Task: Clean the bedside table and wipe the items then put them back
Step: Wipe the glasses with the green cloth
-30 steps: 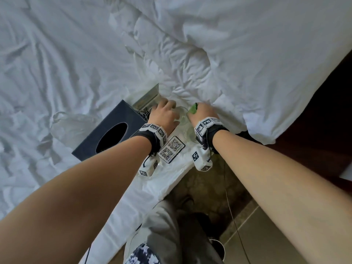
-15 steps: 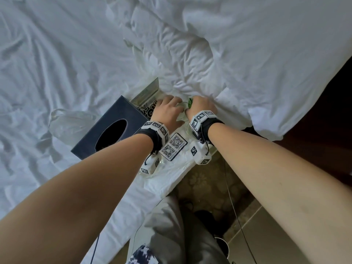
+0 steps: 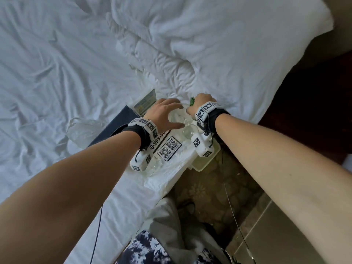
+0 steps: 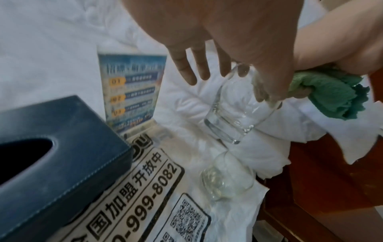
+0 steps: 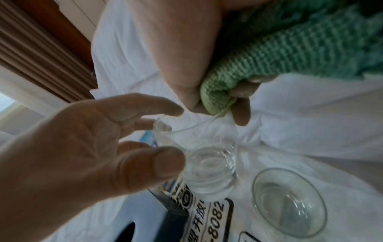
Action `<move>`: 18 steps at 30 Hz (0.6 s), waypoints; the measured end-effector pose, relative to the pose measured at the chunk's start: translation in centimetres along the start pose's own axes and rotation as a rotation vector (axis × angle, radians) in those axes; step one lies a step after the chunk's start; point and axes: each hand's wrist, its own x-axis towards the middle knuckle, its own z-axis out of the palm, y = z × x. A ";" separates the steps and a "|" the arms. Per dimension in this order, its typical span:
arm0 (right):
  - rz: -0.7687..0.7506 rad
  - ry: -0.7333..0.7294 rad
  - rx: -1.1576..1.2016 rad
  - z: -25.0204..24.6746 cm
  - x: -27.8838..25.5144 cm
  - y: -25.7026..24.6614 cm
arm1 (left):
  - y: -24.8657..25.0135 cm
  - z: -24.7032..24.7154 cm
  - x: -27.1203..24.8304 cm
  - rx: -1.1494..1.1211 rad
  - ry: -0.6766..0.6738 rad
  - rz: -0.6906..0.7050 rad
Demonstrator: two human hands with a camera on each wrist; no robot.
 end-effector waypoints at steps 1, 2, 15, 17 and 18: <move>-0.002 0.006 0.007 -1.3 -1.4 0.2 | 1.1 -1.0 -0.5 0.012 0.009 0.011; 0.000 0.015 0.017 -2.7 -3.0 0.4 | 2.2 -1.9 -1.2 0.030 0.015 0.024; -0.045 0.095 -0.162 -18.3 -23.5 7.8 | 20.0 -9.4 -7.3 0.459 0.253 0.376; -0.035 0.082 -0.179 -19.3 -26.1 9.8 | 23.2 -9.4 -8.3 0.458 0.309 0.452; -0.030 0.077 -0.184 -19.5 -27.2 10.8 | 24.8 -9.3 -8.9 0.454 0.335 0.492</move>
